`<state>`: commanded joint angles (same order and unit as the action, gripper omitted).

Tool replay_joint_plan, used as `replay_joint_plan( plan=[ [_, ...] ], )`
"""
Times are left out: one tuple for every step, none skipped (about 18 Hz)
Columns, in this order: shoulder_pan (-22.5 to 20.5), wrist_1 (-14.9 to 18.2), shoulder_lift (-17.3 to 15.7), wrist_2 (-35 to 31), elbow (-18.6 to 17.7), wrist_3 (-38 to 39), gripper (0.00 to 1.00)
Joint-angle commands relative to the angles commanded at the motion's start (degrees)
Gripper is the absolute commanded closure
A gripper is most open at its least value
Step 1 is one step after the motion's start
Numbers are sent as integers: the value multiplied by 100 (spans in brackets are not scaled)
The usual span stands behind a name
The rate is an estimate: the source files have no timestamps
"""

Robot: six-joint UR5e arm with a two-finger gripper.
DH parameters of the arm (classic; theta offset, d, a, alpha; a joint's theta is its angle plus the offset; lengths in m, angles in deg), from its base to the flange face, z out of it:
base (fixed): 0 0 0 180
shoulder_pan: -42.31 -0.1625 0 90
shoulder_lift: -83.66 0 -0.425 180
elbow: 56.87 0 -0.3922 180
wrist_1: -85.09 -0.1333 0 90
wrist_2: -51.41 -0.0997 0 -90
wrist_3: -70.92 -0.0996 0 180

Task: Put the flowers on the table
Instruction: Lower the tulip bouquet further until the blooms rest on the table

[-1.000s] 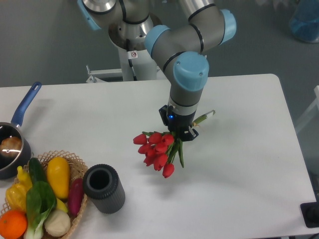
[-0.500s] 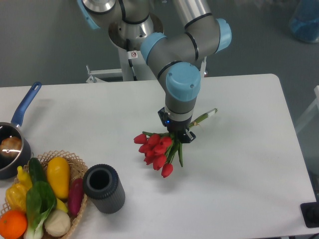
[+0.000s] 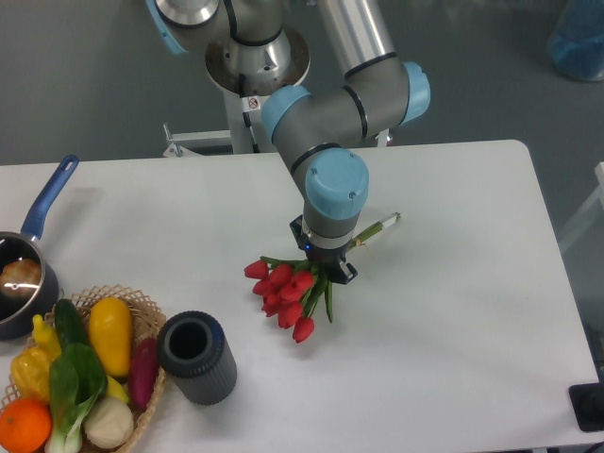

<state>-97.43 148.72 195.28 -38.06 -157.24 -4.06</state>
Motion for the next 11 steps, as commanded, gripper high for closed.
replay_joint_plan(
  plan=[
    [9, -9, 44, 0, 0, 0, 64],
    [17, -9, 53, -9, -9, 0, 64],
    [35, -17, 62, -9, -26, 0, 64],
    [35, -18, 62, -9, -26, 0, 63],
    [35, -18, 62, -18, -26, 0, 62],
    [35, -26, 79, -18, -26, 0, 58],
    [35, -35, 97, -26, -26, 0, 54],
    [44, -26, 97, -26, -26, 0, 54],
    [44, -35, 97, -18, -26, 0, 54],
    [44, -26, 97, -26, -26, 0, 54],
    [44, -26, 97, -26, -26, 0, 54]
  ],
)
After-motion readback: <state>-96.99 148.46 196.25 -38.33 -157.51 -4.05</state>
